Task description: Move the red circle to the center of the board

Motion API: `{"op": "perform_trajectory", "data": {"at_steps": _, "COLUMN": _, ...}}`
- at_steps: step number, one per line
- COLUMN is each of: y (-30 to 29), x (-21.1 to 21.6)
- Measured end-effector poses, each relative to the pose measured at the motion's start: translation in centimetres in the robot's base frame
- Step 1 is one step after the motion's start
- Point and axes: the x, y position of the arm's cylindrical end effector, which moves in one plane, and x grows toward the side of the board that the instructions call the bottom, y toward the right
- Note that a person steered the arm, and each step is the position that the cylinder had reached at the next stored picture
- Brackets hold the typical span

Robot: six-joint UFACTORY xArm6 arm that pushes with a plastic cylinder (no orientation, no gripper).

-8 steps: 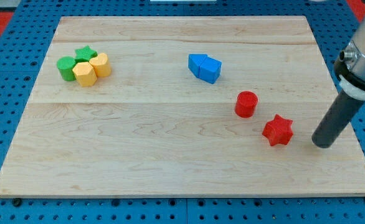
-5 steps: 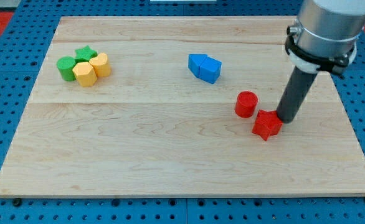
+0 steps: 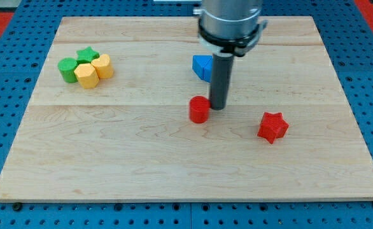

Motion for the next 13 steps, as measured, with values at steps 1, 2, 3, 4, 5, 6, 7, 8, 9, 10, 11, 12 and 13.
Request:
{"op": "perform_trajectory", "data": {"at_steps": 1, "y": -1.6, "x": 2.1}}
{"op": "perform_trajectory", "data": {"at_steps": 2, "y": -1.6, "x": 3.2}}
{"op": "perform_trajectory", "data": {"at_steps": 3, "y": -1.6, "x": 4.0}}
{"op": "perform_trajectory", "data": {"at_steps": 4, "y": -1.8, "x": 6.4}}
{"op": "perform_trajectory", "data": {"at_steps": 5, "y": -3.5, "x": 7.4}}
{"op": "perform_trajectory", "data": {"at_steps": 6, "y": -5.1, "x": 7.2}}
{"op": "perform_trajectory", "data": {"at_steps": 7, "y": -4.6, "x": 5.9}}
{"op": "perform_trajectory", "data": {"at_steps": 8, "y": -1.7, "x": 5.5}}
{"op": "perform_trajectory", "data": {"at_steps": 9, "y": -0.5, "x": 3.1}}
{"op": "perform_trajectory", "data": {"at_steps": 10, "y": 0.1, "x": 1.5}}
{"op": "perform_trajectory", "data": {"at_steps": 11, "y": -0.7, "x": 3.0}}
{"op": "perform_trajectory", "data": {"at_steps": 12, "y": -1.5, "x": 5.1}}
{"op": "perform_trajectory", "data": {"at_steps": 13, "y": -3.0, "x": 5.7}}
